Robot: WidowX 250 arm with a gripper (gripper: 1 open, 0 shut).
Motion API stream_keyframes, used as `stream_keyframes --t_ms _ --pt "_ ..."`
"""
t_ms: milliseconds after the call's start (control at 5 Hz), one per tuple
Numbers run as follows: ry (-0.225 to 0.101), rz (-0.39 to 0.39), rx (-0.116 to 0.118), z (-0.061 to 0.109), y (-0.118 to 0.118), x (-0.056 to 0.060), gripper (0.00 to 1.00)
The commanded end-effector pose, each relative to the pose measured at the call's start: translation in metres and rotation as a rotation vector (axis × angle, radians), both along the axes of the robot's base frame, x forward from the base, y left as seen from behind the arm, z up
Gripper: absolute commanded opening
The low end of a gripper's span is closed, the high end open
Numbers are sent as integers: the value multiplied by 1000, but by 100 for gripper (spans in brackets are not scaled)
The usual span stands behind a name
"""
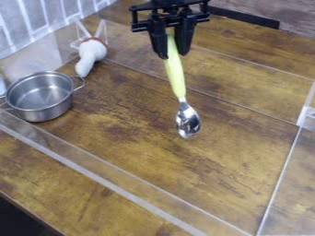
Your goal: Move the green spoon to the left
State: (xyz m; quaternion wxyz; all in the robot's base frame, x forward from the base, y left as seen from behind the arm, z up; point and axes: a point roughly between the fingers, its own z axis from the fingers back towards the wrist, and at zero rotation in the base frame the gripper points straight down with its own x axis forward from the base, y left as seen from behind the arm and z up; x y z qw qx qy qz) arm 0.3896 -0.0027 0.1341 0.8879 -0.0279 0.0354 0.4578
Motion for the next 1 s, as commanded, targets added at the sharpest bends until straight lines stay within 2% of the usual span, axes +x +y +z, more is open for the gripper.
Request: stream_keyframes --t_ms 0,200,400,600,800 --pt "-87 130 -2 37 15 1 0" --pt "-87 104 11 34 31 2 0" --pt "-86 136 26 31 45 -2 100" --pt "-85 162 29 30 54 -5 100" --pt "-65 193 48 25 57 -18 100"
